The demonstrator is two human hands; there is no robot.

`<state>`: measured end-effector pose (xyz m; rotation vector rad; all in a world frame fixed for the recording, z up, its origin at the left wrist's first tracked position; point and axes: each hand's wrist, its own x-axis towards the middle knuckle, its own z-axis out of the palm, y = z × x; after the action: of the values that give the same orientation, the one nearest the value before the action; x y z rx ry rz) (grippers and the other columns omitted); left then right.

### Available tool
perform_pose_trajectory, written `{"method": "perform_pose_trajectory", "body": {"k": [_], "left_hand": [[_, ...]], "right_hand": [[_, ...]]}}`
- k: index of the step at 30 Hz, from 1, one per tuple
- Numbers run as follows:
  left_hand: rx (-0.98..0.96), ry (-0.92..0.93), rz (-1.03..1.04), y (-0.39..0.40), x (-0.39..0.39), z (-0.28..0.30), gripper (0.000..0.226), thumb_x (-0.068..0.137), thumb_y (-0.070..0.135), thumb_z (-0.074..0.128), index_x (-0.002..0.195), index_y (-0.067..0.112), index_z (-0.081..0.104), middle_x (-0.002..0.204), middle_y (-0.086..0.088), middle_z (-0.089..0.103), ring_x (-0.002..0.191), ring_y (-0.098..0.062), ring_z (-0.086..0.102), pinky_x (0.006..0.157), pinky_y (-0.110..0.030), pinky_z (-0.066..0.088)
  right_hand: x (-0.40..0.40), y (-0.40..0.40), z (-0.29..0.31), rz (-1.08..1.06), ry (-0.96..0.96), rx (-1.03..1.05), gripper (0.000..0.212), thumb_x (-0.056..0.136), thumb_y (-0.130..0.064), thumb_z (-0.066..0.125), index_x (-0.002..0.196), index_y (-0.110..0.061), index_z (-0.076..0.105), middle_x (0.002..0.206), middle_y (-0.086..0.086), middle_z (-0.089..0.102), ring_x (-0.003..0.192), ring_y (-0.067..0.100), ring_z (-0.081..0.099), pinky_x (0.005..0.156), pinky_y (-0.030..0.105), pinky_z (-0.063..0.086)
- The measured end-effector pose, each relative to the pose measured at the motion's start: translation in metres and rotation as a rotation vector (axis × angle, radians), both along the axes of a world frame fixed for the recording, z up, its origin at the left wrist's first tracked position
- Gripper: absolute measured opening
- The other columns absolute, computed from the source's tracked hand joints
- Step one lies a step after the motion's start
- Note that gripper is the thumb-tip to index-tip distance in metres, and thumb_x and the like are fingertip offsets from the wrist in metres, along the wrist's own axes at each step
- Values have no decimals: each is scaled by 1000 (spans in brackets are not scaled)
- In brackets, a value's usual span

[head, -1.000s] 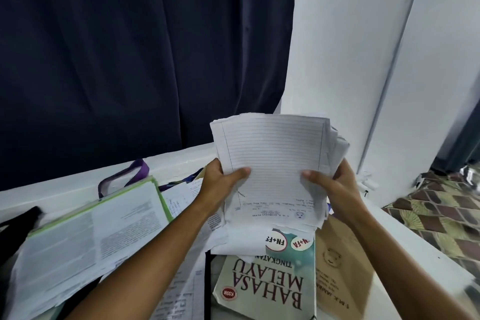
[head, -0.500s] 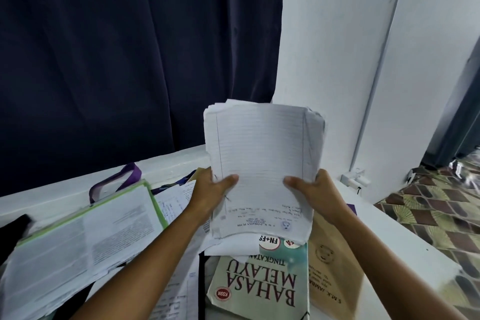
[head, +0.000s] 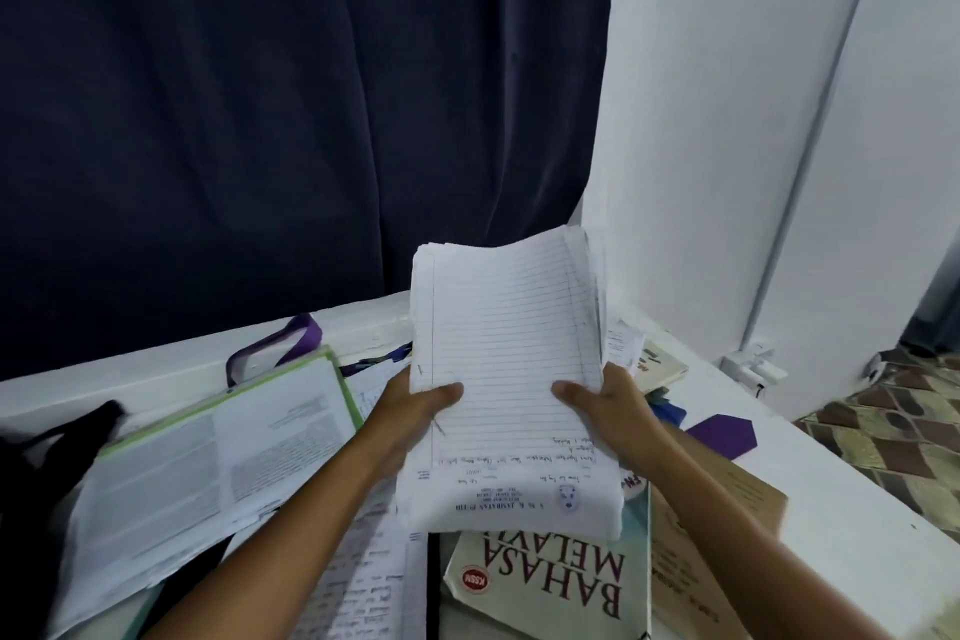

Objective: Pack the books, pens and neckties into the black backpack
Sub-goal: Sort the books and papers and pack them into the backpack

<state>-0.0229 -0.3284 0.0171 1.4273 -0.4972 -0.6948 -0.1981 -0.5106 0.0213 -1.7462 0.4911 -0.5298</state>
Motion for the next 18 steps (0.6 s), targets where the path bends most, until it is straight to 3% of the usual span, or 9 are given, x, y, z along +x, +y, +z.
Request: {"method": "perform_pose_trajectory", "body": {"k": [2, 3, 5, 9, 11, 18], "left_hand": [[-31, 33, 51, 21, 4, -4, 40, 88, 2, 67, 127, 9, 61, 117, -7, 71, 110, -26, 67, 103, -47, 47], [-50, 34, 75, 30, 5, -6, 38, 89, 1, 66, 126, 9, 61, 116, -7, 72, 110, -25, 67, 103, -46, 48], [-106, 7, 129, 48, 6, -5, 34, 90, -1, 62, 122, 11, 63, 114, -4, 72, 110, -23, 67, 99, -41, 50], [-306, -34, 194, 81, 8, 10, 48, 77, 1, 68, 124, 7, 60, 117, -8, 71, 108, -22, 68, 88, -31, 57], [-323, -60, 215, 100, 11, 14, 55, 65, 10, 73, 119, 7, 61, 113, -7, 73, 104, -22, 70, 82, -29, 58], [-246, -115, 311, 127, 15, 15, 30, 87, -10, 58, 112, 4, 64, 105, -6, 75, 99, -22, 71, 76, -27, 58]], "right_hand": [[11, 19, 1, 17, -20, 11, 11, 88, -26, 71, 97, -20, 70, 96, 6, 76, 93, 31, 71, 84, 54, 56], [16, 26, 0, 23, -35, 14, 6, 90, -19, 69, 95, -21, 70, 92, 1, 77, 91, 27, 72, 84, 49, 58], [26, 42, -3, 57, -62, 17, 6, 91, -20, 68, 96, -17, 70, 88, 2, 77, 86, 27, 73, 79, 47, 59], [45, 66, 0, 73, -113, 46, 35, 85, -37, 73, 108, -11, 67, 97, 1, 75, 91, 17, 72, 81, 41, 60], [53, 78, 2, 138, -156, 61, 35, 86, -29, 74, 112, -8, 67, 102, 2, 75, 96, 17, 72, 83, 37, 59], [70, 98, 7, 243, -240, 123, 20, 87, -8, 70, 107, -10, 69, 103, 5, 75, 97, 22, 72, 81, 39, 59]]}}
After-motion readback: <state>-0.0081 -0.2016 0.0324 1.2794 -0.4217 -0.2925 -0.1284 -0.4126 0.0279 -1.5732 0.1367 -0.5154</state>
